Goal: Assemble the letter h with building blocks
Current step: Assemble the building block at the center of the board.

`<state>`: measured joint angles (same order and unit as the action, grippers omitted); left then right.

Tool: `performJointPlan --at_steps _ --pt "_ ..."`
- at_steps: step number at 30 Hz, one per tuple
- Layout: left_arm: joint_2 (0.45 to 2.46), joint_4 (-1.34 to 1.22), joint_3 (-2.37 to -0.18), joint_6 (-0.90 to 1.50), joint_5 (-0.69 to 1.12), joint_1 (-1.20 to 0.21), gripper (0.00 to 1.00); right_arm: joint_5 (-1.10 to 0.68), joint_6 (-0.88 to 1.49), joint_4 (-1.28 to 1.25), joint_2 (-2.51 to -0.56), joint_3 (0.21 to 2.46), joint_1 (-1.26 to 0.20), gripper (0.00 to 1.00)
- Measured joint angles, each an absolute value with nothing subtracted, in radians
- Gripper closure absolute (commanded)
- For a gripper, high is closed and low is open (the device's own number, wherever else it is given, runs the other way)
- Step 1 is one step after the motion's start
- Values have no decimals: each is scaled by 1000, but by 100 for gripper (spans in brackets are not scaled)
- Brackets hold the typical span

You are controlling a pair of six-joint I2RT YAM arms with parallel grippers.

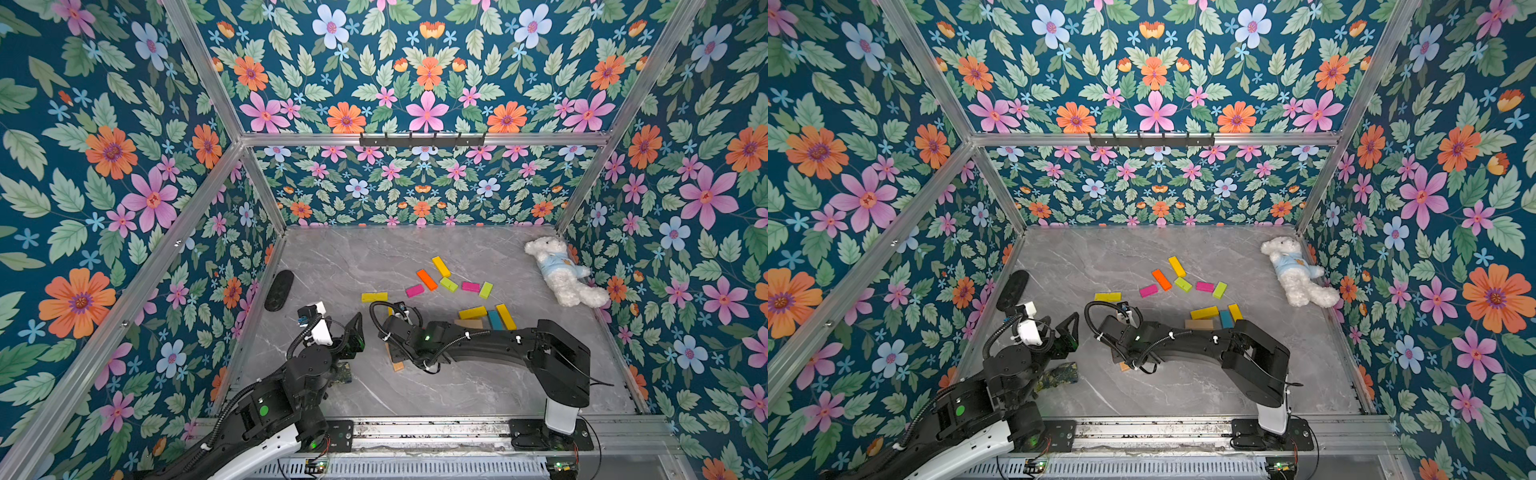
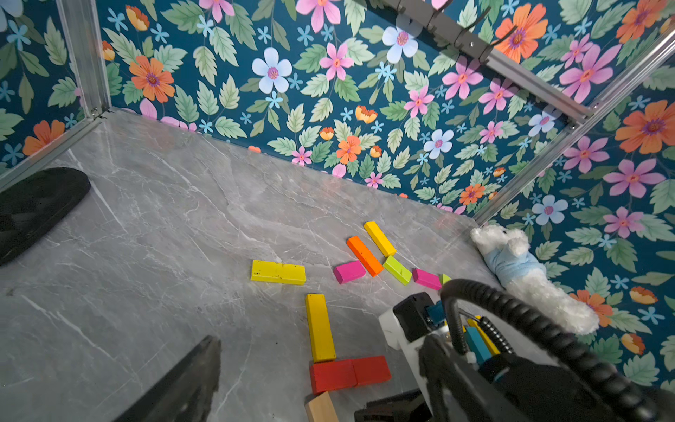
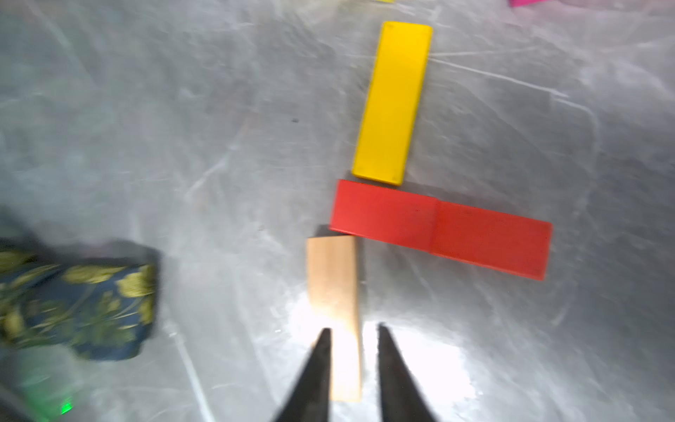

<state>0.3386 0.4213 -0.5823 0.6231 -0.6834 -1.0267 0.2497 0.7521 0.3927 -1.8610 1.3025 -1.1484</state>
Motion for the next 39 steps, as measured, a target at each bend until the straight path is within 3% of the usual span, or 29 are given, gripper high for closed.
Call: performJointPlan --at_steps 10,39 --pt "265 436 -614 626 -715 -1027 11 56 693 427 -2082 1548 -1156 100" --pt "283 443 -612 626 -714 -1027 10 108 692 580 -2171 1611 -1134 100"
